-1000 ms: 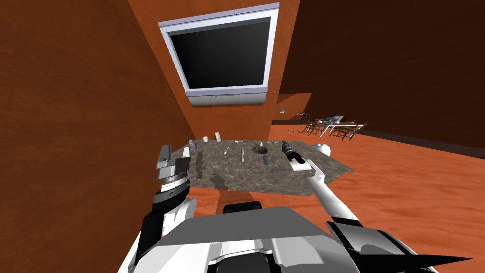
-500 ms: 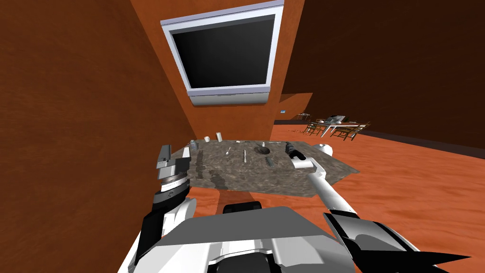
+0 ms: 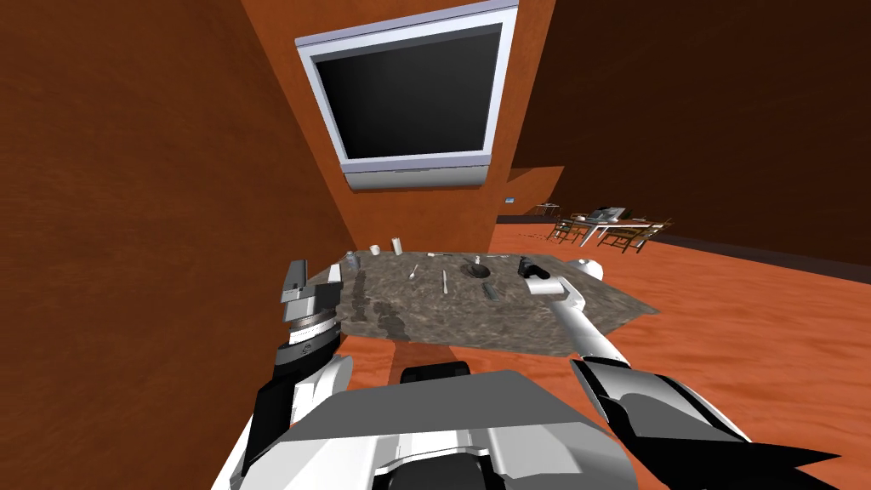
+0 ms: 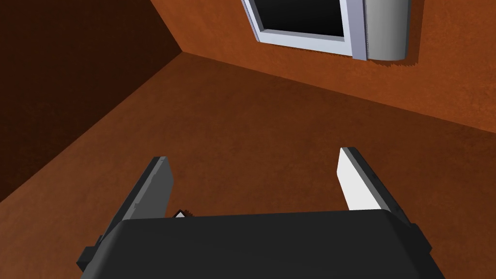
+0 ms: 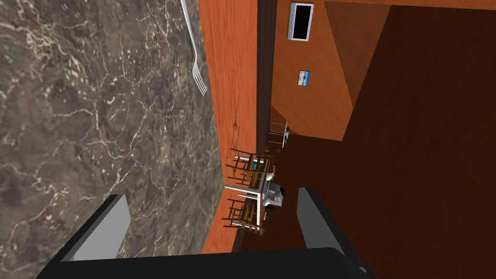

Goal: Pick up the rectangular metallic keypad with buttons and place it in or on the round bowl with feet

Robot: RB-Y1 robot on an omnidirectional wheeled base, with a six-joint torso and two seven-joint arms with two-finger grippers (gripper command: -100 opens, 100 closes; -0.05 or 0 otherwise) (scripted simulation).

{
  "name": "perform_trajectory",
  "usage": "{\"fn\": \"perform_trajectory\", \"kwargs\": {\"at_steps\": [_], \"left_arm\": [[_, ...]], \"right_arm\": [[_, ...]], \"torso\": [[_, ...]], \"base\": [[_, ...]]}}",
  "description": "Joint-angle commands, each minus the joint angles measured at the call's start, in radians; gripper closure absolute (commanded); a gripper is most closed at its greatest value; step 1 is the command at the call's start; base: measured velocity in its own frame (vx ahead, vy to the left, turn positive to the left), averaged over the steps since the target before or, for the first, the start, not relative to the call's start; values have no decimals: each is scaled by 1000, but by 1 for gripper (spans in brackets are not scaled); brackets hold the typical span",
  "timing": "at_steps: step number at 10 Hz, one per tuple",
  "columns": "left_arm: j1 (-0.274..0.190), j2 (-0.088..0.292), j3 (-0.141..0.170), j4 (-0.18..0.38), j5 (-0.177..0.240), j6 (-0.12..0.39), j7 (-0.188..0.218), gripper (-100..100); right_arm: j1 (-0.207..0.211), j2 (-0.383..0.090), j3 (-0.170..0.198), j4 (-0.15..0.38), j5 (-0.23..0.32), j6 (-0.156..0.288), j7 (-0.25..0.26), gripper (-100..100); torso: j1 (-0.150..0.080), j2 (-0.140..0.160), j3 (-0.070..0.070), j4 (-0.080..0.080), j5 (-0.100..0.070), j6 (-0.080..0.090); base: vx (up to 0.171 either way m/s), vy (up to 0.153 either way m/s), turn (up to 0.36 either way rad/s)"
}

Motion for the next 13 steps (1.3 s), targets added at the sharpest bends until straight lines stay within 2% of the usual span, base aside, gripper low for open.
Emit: {"fn": "perform_trajectory", "kwargs": {"at_steps": [1, 2, 4, 5, 7, 8, 9, 11, 12, 13], "left_arm": [[0, 0, 0, 0, 0, 0, 0, 0], [0, 0, 0, 0, 0, 0, 0, 0], [0, 0, 0, 0, 0, 0, 0, 0], [0, 0, 0, 0, 0, 0, 0, 0], [0, 0, 0, 0, 0, 0, 0, 0], [0, 0, 0, 0, 0, 0, 0, 0], [0, 0, 0, 0, 0, 0, 0, 0], [0, 0, 0, 0, 0, 0, 0, 0], [0, 0, 0, 0, 0, 0, 0, 0], [0, 0, 0, 0, 0, 0, 0, 0]], "right_arm": [[0, -5, -5, 0, -4, 49, -7, -100], [-49, -21, -28, 59, -9, 72, -43, -100], [-49, -21, -28, 74, -9, 125, -43, -100], [-99, -37, -50, 131, -15, 151, -79, -100], [-99, -37, -50, 145, -15, 195, -79, -100], [-99, -37, -50, 145, -15, 200, -79, -100], [-147, -52, -72, 200, -20, 240, -115, -100], [-147, -52, -72, 215, -20, 274, -115, -100], [-194, -66, -94, 259, -25, 316, -150, -100], [-194, -66, -94, 283, -25, 340, -150, -100]], "torso": [[0, 0, 0, 0, 0, 0], [-2, 1, 0, 0, 0, 0], [0, 0, 0, 0, 0, 0], [-2, 0, 0, 0, 0, 0], [0, 0, 0, 0, 0, 0], [-2, 1, 0, 0, 0, 0], [-4, 2, 1, 0, -1, 0], [-1, 0, 0, 0, 0, 0], [-2, 1, 0, 0, 0, 0], [-1, 0, 0, 0, 0, 0]], "base": [[21, 30, -2], [36, 66, 28], [29, 55, 6], [33, 67, 35], [24, 50, 3], [0, 0, 0], [17, 60, 35], [27, 50, 4], [39, 60, 37], [47, 68, 18]]}}
